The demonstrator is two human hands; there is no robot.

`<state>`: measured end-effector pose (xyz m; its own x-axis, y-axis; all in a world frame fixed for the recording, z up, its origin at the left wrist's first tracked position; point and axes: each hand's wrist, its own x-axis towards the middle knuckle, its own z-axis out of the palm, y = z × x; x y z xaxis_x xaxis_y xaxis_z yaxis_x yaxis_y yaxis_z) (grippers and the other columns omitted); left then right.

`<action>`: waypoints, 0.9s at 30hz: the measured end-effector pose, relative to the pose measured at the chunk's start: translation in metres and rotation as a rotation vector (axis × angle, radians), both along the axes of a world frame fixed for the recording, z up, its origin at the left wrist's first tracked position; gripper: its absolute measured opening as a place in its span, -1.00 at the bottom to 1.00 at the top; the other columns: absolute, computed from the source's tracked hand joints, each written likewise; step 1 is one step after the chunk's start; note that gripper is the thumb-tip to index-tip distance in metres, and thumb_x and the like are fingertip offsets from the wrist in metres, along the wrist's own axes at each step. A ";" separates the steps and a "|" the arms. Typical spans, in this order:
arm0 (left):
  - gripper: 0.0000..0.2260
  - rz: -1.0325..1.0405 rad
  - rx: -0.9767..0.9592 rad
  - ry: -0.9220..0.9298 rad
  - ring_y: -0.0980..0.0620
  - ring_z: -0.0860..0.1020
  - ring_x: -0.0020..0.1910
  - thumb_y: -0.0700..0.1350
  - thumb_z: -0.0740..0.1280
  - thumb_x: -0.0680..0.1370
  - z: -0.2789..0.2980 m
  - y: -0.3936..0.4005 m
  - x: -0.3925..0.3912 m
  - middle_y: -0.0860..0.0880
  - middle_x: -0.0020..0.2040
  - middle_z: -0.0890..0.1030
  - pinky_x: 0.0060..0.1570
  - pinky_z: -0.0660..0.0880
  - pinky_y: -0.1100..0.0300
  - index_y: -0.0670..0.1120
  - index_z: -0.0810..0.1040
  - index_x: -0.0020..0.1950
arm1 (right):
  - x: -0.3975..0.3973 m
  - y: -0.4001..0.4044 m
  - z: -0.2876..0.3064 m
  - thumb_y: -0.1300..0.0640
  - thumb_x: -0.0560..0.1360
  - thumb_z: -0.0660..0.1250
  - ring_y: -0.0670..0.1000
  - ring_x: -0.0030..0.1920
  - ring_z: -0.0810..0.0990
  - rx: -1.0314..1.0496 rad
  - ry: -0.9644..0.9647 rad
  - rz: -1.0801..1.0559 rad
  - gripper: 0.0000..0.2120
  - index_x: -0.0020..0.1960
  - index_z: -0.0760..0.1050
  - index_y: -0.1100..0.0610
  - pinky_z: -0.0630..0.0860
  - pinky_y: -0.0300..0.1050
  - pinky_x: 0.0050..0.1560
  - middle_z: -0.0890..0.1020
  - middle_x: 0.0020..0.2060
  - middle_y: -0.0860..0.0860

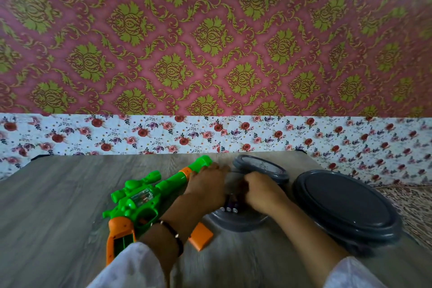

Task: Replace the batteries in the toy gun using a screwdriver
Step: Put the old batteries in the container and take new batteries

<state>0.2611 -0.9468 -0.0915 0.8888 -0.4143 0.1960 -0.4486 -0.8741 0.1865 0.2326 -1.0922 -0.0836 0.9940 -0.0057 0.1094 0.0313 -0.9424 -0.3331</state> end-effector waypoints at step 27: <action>-0.64 -0.066 -0.539 -0.143 0.10 0.47 0.21 0.04 0.36 0.48 -0.058 0.030 -0.063 0.07 0.31 0.36 0.16 0.25 0.50 0.01 0.47 0.25 | -0.023 0.012 -0.017 0.16 0.34 0.45 0.12 -0.01 0.56 -0.221 -0.550 0.097 -0.70 0.03 0.46 0.09 0.50 0.08 -0.07 0.55 -0.02 0.04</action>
<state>0.1981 -0.9172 -0.1500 0.8133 -0.2754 0.5125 -0.5527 -0.6411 0.5325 0.2093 -1.0802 -0.1007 0.7861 0.1640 0.5959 0.2330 -0.9717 -0.0398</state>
